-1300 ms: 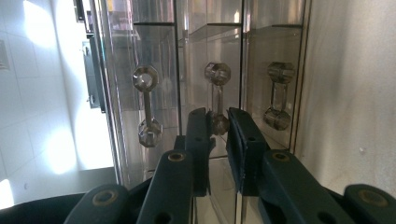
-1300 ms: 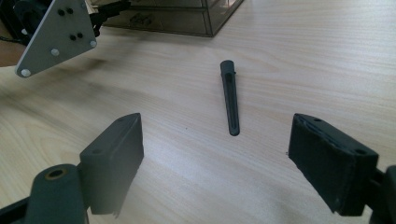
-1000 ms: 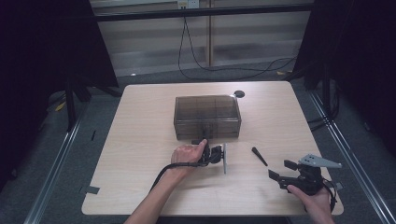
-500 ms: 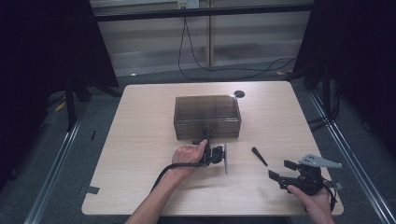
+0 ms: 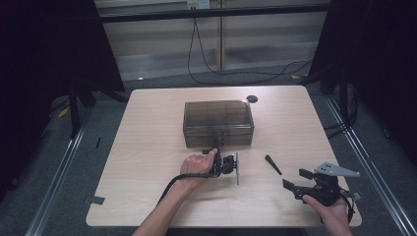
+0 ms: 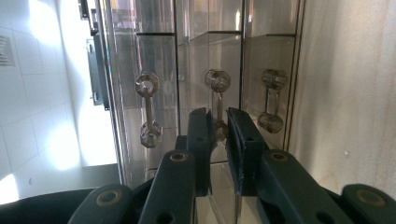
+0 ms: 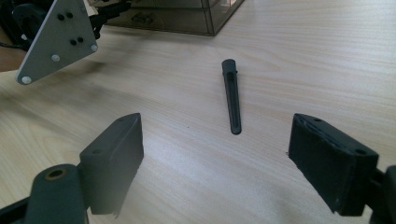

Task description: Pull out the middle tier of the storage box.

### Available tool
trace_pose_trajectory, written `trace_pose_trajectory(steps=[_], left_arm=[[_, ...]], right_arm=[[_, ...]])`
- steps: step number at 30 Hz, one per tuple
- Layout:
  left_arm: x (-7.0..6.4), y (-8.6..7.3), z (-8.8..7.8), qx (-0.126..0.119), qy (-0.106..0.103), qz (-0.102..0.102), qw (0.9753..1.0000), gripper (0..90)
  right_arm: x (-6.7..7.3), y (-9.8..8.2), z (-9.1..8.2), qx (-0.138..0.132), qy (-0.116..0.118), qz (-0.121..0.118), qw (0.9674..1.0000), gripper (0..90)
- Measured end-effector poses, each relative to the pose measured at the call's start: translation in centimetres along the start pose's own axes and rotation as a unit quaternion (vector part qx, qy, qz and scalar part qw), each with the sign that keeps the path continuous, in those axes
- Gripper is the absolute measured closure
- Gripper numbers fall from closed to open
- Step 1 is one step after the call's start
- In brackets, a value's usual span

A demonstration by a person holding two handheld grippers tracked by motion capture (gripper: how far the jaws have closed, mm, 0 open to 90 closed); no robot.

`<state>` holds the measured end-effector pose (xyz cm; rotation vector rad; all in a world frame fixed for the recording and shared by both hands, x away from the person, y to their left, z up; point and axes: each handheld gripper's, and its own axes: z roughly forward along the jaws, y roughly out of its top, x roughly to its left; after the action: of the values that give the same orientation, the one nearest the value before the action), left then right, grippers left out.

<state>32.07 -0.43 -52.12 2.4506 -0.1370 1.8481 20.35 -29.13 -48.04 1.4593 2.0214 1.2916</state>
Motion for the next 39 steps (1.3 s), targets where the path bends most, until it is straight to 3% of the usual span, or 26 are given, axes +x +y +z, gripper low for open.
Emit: trace_pose_trajectory(steps=[39], left_arm=[[-0.6,-0.1,-1.9,-0.01,0.006,0.0,0.9999,80.7]], right_arm=[[0.0,0.0,0.1,0.003,0.0,0.001,1.0,17.7]])
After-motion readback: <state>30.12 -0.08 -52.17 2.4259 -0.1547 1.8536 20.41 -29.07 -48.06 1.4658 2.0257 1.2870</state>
